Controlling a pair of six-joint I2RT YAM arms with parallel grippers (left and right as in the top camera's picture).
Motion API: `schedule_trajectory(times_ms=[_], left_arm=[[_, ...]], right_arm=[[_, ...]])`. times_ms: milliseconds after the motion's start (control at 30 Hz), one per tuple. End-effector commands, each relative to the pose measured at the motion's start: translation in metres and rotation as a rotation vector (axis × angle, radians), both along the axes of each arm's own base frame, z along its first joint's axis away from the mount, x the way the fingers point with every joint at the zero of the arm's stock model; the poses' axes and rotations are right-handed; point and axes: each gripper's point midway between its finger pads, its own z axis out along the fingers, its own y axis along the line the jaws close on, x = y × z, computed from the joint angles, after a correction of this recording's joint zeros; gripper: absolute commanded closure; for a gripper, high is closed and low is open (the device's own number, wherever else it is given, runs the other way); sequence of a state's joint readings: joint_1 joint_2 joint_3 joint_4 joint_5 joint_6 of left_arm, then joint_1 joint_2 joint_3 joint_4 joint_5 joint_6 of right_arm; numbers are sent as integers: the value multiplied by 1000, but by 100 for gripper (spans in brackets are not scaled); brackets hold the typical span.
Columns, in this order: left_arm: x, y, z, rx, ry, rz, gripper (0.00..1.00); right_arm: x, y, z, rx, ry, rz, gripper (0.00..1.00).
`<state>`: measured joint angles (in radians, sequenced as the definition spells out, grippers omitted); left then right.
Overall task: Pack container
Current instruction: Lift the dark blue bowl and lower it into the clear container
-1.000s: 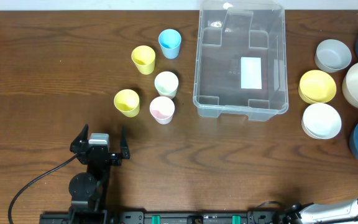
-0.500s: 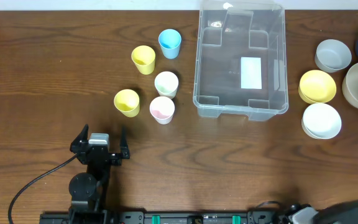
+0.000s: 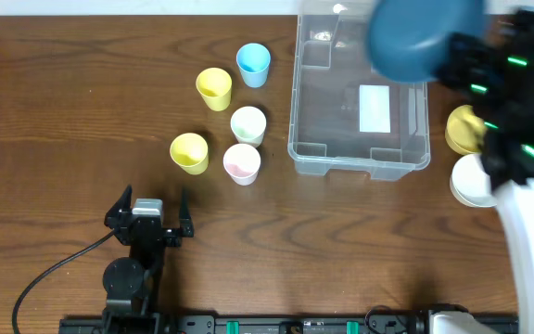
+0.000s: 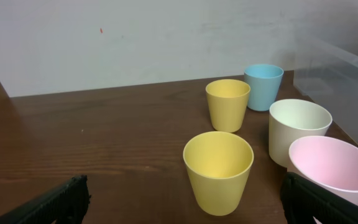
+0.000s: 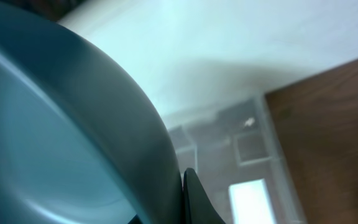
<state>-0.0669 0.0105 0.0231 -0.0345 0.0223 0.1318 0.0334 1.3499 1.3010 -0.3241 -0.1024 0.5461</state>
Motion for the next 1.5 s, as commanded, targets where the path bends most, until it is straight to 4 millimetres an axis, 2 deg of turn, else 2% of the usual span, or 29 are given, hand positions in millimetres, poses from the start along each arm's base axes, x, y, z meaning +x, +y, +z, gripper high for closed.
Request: schedule_trajectory(times_ms=[0,200,367,600,767,900,967,1033,1100,1167,1233,1300,1367,1467], left_arm=[[-1,3,-17,15,51,16,2],[-1,3,-17,15,51,16,2],[-1,3,-17,15,51,16,2],[-1,3,-17,15,51,16,2],[-1,3,-17,15,50,16,2],[-1,3,-17,15,51,16,2],[-1,3,-17,15,51,16,2],[-1,3,-17,15,51,16,2],[-1,3,-17,15,51,16,2],[-1,3,-17,15,51,16,2],[-1,3,-17,15,51,16,2],[-1,3,-17,15,51,16,2],[-1,3,-17,15,51,16,2],[-1,3,-17,15,51,16,2]], right_arm=[[27,7,-48,-11,95,-106,98],[57,12,-120,17,227,-109,98],[77,18,-161,24,264,-93,97],[84,22,-225,67,384,-112,97],[89,30,-262,92,432,-77,94],[94,35,-275,108,430,-58,87],[97,33,-275,110,419,-61,80],[99,30,-273,113,406,-66,56],[102,28,-270,119,391,-64,37],[107,26,-263,126,373,-62,26],[115,24,-244,132,332,-33,17],[125,21,-210,155,274,4,10],[133,12,-164,185,214,27,4],[128,-21,-84,192,161,-8,1]])
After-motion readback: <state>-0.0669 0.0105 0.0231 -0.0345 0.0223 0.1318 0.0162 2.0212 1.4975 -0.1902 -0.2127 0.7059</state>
